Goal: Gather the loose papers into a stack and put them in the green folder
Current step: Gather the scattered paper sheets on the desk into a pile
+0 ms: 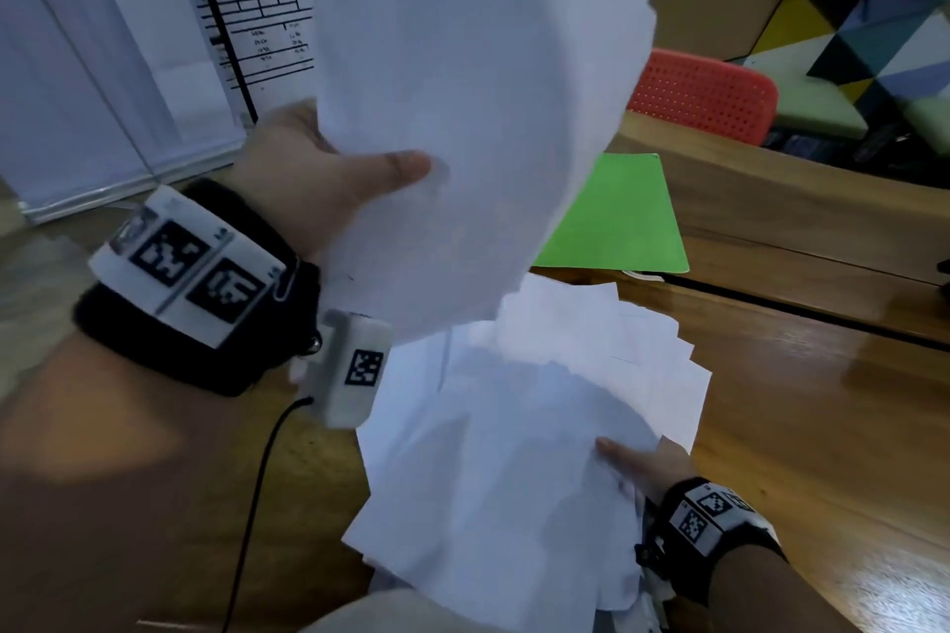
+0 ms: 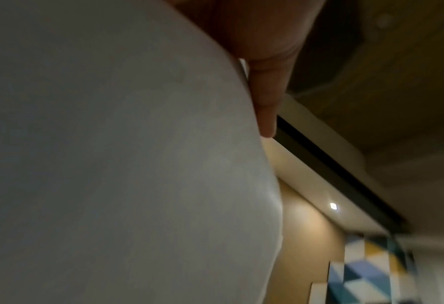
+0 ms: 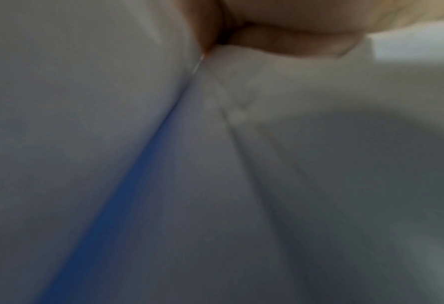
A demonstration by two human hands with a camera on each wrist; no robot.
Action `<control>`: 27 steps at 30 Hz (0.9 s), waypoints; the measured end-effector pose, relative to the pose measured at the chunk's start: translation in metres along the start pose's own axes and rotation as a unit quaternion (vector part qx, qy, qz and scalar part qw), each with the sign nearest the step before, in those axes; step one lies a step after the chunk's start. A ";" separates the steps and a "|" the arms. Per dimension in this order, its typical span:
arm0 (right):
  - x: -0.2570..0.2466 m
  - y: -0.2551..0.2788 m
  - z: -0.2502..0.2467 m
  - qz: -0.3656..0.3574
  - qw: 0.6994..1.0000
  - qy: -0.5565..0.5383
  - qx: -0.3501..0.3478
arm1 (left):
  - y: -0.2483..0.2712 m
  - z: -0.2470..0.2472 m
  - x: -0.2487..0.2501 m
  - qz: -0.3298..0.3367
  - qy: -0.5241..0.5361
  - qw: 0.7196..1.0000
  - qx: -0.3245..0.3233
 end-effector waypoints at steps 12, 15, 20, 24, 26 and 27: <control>0.019 -0.026 0.003 0.080 0.975 -0.181 -0.102 | 0.015 0.079 -0.198 -0.247 -0.359 0.888 -0.150; 0.006 -0.019 0.000 -0.010 0.996 -0.076 -0.051 | 0.033 0.100 -0.220 -0.226 -0.447 0.818 -0.283; 0.013 -0.023 0.001 -0.009 0.996 -0.072 -0.044 | 0.022 0.065 -0.220 -0.287 -0.545 0.777 -0.129; 0.011 -0.020 0.001 -0.003 0.995 -0.087 -0.047 | 0.008 0.037 -0.230 -0.378 -0.450 0.809 -0.018; 0.008 -0.015 0.003 -0.003 0.992 -0.115 -0.058 | 0.002 0.038 -0.231 -0.379 -0.409 0.830 -0.006; 0.007 -0.013 0.002 -0.005 0.990 -0.126 -0.062 | 0.000 0.040 -0.231 -0.378 -0.397 0.836 -0.008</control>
Point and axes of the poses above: each hand's wrist, its own y-axis away from the middle knuckle, its own z-axis out of the palm, x = y × z, the point moved 4 cm from there along -y, towards the middle knuckle, and after that the axes turned 6 degrees about -y, right-handed, at the moved point
